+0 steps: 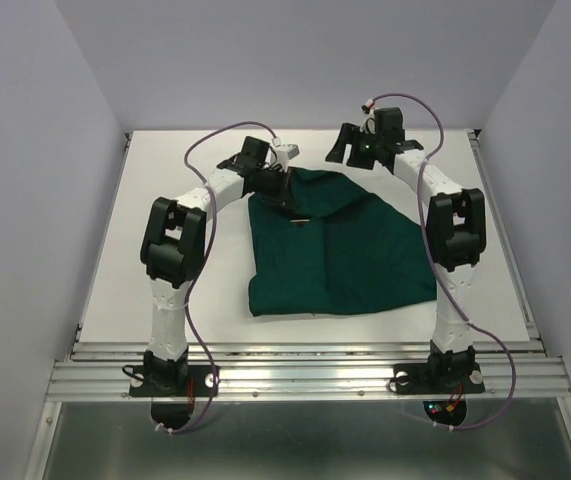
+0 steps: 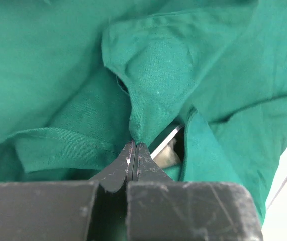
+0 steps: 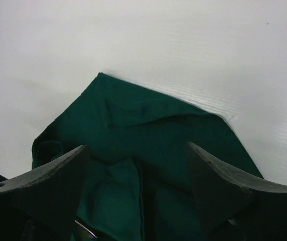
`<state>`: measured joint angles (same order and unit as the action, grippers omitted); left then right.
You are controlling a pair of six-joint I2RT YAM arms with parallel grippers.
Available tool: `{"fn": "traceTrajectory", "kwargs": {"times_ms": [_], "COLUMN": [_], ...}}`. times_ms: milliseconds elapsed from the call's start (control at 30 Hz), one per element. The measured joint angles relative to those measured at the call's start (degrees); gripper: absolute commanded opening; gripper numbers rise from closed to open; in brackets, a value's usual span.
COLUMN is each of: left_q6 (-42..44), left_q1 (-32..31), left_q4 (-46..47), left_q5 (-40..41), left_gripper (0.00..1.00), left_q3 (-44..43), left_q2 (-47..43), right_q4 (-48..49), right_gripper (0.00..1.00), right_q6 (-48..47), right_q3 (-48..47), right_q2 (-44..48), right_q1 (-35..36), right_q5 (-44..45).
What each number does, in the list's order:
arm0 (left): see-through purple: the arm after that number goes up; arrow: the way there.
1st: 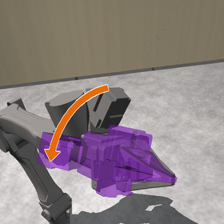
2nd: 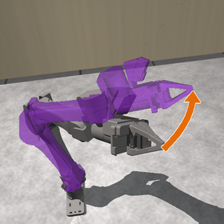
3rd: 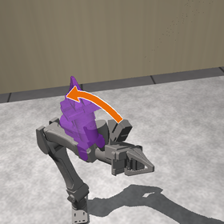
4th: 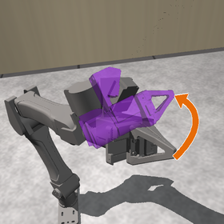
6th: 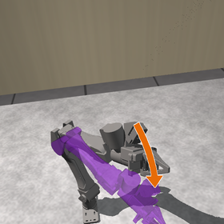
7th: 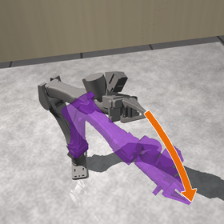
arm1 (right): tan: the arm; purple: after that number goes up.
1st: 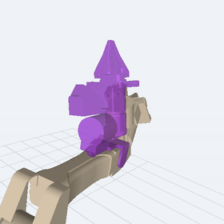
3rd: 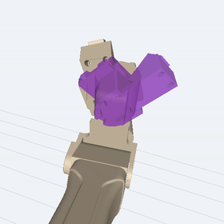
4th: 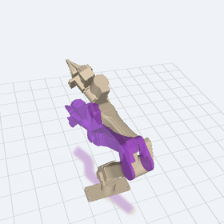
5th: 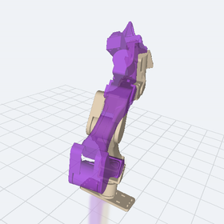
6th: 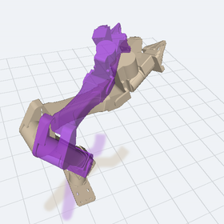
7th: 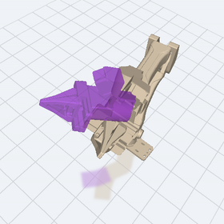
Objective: Prepare the surgical pack
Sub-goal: Pack the surgical kit at the center of the board.
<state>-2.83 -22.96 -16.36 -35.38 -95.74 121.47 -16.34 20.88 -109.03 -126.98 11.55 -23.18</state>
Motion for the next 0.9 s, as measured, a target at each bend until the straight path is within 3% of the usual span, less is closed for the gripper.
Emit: {"fn": "traceTrajectory", "kwargs": {"times_ms": [467,633,733,900], "left_q6": [0.46,0.42,0.39,0.37], "left_q1": [-1.60,-1.60,-1.60,-1.60], "left_q4": [-0.39,-0.35,-0.17,-0.15], "left_q5": [1.73,2.89,3.10,3.54], "left_gripper": [0.00,0.00,0.00,0.00], "left_q3": [2.56,2.58,2.80,2.95], "left_q2": [-4.31,-4.31,-4.31,-4.31], "right_q4": [-4.79,-6.08,-7.28,-7.56], "right_gripper": [0.74,0.58,0.48,0.50], "right_q6": [-2.19,-3.17,-3.91,-4.00], "right_q3": [5.97,7.19,4.83,-1.95], "right_q2": [-2.38,-2.40,-3.32,-7.89], "right_q1": [0.00,0.66,2.05,4.90], "right_q5": [-6.86,-5.68,-2.86,-0.59]}}
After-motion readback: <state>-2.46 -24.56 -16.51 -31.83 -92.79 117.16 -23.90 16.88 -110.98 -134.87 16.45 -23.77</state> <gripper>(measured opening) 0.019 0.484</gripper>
